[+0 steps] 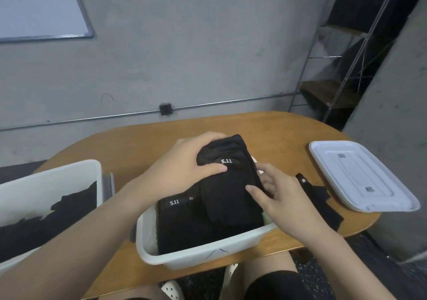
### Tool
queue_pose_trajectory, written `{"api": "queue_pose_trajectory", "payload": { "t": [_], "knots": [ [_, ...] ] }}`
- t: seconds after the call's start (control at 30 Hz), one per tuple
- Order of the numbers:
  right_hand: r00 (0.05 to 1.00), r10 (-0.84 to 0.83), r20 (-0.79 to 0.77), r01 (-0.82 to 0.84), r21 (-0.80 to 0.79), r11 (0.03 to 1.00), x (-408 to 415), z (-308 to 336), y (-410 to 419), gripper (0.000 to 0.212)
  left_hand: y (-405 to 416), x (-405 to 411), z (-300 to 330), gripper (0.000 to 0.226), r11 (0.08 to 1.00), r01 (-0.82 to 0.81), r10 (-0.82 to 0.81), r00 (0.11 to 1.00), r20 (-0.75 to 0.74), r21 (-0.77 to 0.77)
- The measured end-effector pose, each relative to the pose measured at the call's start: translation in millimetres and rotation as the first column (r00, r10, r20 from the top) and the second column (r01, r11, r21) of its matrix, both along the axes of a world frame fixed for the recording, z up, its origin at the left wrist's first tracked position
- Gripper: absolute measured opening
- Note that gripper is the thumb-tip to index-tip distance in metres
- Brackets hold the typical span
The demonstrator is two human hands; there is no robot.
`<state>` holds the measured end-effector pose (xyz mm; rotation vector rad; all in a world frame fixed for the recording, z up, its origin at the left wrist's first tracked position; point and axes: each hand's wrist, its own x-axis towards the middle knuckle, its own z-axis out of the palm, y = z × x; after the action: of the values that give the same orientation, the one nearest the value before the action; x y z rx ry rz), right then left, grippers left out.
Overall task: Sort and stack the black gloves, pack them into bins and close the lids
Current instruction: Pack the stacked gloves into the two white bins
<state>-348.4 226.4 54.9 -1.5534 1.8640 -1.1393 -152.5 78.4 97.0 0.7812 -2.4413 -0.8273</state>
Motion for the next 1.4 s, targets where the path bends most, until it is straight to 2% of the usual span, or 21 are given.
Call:
{"api": "queue_pose_trajectory", "payload": {
  "t": [0.23, 0.33, 0.47, 0.6, 0.73, 0.83, 1.0, 1.2, 1.23, 1.3, 1.37, 1.4],
  "knots": [
    [0.928, -0.045, -0.369, 0.072, 0.060, 0.996, 1.4, -16.5, 9.7, 0.051, -20.3, -21.0, -29.8, 0.050, 0.984, 0.022, -0.040, 0.994, 0.102, 0.176],
    [0.906, -0.051, -0.421, 0.094, 0.083, 0.992, 0.2, -22.6, 10.3, 0.054, -26.8, -28.9, -45.3, 0.050, 0.967, 0.029, -0.064, 0.990, 0.130, 0.253],
    [0.864, -0.140, -0.483, 0.152, -0.015, 0.988, -2.0, -26.2, 12.4, 0.043, -30.7, -36.1, -64.1, 0.052, 0.949, 0.014, -0.053, 0.992, 0.116, 0.315],
    [0.854, -0.178, -0.488, 0.174, -0.054, 0.983, -9.8, -29.8, 13.2, 0.038, -21.1, -40.3, -80.7, 0.054, 0.967, 0.004, -0.014, 0.999, 0.039, 0.257],
    [0.853, -0.175, -0.492, 0.156, -0.080, 0.984, -14.0, -32.0, 12.2, 0.034, -21.0, -40.6, -87.1, 0.056, 0.973, -0.006, -0.005, 0.999, 0.049, 0.232],
    [0.868, -0.138, -0.476, 0.112, -0.084, 0.990, -16.7, -37.6, 11.8, 0.034, -19.1, -39.9, -89.3, 0.055, 0.988, -0.033, 0.022, 0.997, 0.072, 0.153],
    [0.937, -0.123, -0.328, 0.116, -0.041, 0.992, -22.9, -41.0, 14.7, 0.042, -18.6, -43.8, -98.8, 0.055, 0.995, -0.087, 0.081, 0.992, 0.100, 0.058],
    [0.957, -0.086, -0.277, 0.090, 0.001, 0.996, -20.3, -44.2, 15.1, 0.062, -19.5, -44.6, -100.4, 0.051, 0.999, -0.001, -0.010, 0.977, 0.212, 0.049],
    [0.965, -0.073, -0.252, 0.081, 0.023, 0.996, -20.2, -45.1, 16.3, 0.065, -19.1, -44.2, -99.1, 0.052, 1.000, 0.004, -0.004, 0.968, 0.249, 0.003],
    [0.976, -0.041, -0.216, 0.050, 0.035, 0.998, -19.3, -47.3, 17.9, 0.065, -16.2, -42.5, -94.6, 0.054, 0.980, 0.007, 0.066, 0.931, 0.360, -0.197],
    [0.978, -0.004, -0.207, 0.009, 0.023, 1.000, -16.8, -49.9, 18.5, 0.061, -13.0, -38.3, -90.4, 0.057, 0.910, 0.033, 0.136, 0.918, 0.371, -0.413],
    [0.978, 0.008, -0.209, -0.005, 0.014, 1.000, -15.2, -51.4, 18.8, 0.061, -11.4, -36.2, -88.0, 0.058, 0.868, 0.070, 0.122, 0.930, 0.347, -0.492]
  ]
}}
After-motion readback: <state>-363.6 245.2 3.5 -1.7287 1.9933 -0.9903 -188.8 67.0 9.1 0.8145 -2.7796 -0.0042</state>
